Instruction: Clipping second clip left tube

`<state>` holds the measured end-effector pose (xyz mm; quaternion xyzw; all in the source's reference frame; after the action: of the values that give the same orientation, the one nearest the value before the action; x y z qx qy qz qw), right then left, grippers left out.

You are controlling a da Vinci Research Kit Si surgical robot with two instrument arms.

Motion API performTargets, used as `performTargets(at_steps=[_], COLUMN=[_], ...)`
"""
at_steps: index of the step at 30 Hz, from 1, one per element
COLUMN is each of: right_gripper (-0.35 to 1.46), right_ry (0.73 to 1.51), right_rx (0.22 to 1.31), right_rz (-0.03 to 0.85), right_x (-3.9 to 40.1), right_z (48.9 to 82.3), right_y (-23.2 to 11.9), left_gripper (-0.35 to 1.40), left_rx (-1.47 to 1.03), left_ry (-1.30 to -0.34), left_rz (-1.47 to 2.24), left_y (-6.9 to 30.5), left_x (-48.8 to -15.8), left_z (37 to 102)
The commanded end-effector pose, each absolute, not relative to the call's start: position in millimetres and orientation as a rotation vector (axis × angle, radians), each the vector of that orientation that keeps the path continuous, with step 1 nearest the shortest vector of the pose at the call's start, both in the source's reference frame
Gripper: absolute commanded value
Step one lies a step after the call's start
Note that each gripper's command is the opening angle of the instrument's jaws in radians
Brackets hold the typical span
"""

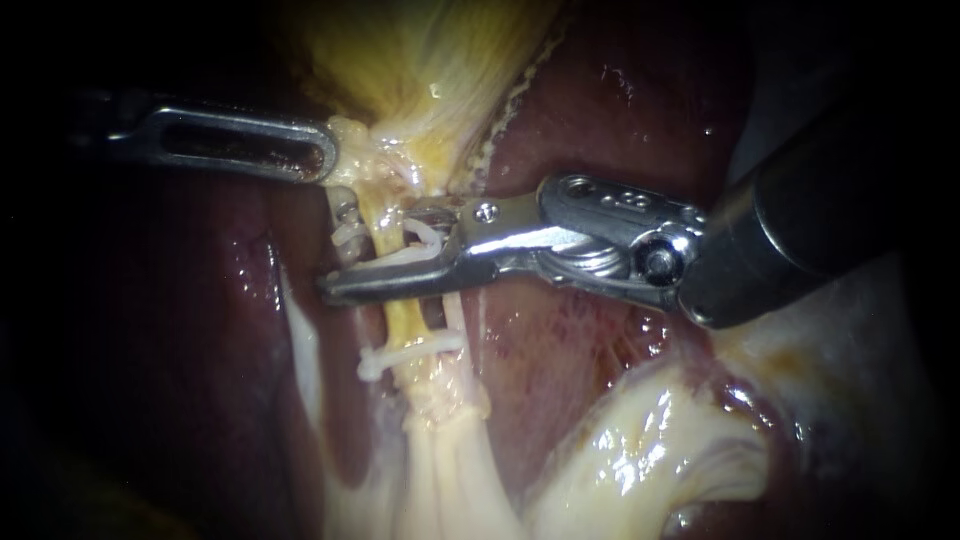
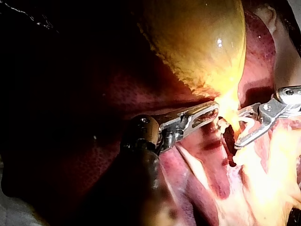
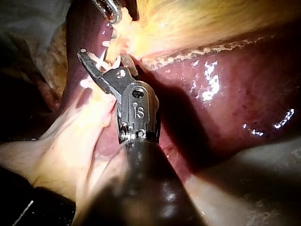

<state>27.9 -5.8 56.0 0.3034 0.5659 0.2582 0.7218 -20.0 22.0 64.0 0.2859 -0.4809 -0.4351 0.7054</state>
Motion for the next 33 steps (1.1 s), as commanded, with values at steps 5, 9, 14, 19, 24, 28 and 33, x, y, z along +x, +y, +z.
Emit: performTargets(at_steps=[5, 9, 14, 19, 24, 28, 33], right_gripper=[0.44, 0.44, 0.44, 0.44, 0.42, 0.41, 0.37], right_ry=[1.25, 1.252, 1.254, 1.251, 1.233, 1.22, 1.205], right_rx=[0.673, 0.688, 0.721, 0.767, 0.845, 0.885, 0.929], right_rz=[0.568, 0.555, 0.523, 0.497, 0.483, 0.47, 0.477], right_x=[27.8, 27.7, 27.8, 27.7, 27.7, 27.7, 27.6], right_z=[55.9, 55.5, 54.8, 54.3, 54.3, 54.3, 54.2], right_y=[-5.9, -6.2, -7.1, -8.6, -10.2, -11.0, -11.4], left_gripper=[-0.35, -0.35, -0.35, -0.35, -0.35, -0.35, -0.35], left_rx=[0.635, 0.636, 0.634, 0.632, 0.63, 0.628, 0.628], left_ry=[-1.069, -1.069, -1.072, -1.075, -1.074, -1.074, -1.074], left_rz=[-0.967, -0.967, -0.969, -0.972, -0.973, -0.975, -0.975], left_y=[22.0, 22.0, 22.0, 22.1, 22.2, 22.2, 22.2], left_x=[-20.0, -19.9, -19.8, -19.7, -19.6, -19.5, -19.5], left_z=[64.0, 64.0, 63.9, 63.8, 63.7, 63.7, 63.7])
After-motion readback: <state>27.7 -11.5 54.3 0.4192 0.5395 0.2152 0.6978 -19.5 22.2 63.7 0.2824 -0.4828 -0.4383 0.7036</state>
